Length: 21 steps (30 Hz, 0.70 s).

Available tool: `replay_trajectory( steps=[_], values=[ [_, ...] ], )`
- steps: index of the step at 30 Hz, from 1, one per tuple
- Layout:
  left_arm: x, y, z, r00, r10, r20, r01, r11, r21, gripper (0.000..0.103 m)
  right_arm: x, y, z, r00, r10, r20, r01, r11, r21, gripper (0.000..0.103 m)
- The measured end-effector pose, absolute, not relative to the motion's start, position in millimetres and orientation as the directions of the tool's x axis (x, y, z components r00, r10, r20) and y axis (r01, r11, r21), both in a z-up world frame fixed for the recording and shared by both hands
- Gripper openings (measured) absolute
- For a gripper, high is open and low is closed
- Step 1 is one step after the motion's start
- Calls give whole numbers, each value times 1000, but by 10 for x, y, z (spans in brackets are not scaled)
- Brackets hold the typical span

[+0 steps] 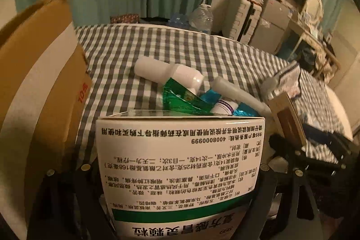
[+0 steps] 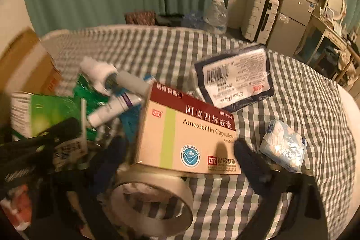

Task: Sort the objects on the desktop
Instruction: 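Grasp the Amoxicillin box with the right tool while the left tool holds the white medicine box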

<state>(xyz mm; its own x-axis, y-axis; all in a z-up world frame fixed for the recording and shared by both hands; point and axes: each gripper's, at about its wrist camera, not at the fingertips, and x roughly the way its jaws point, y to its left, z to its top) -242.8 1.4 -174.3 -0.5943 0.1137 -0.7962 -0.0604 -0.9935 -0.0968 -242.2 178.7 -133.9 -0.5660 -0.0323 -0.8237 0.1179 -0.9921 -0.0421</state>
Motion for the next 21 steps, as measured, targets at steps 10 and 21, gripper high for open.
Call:
replay_trajectory(
  steps=[10,21],
  values=[
    [-2346,42,-1757,-591,102,-800,-60,-995,-82,88,-2126,2240,-1054,-621,-34,-783,-8,-999,49,46],
    [-2295,17,-1671,-623,141,-770,-57,-989,-136,85,-2284,2618,-1186,-627,-114,-771,-53,-981,188,33]
  ],
)
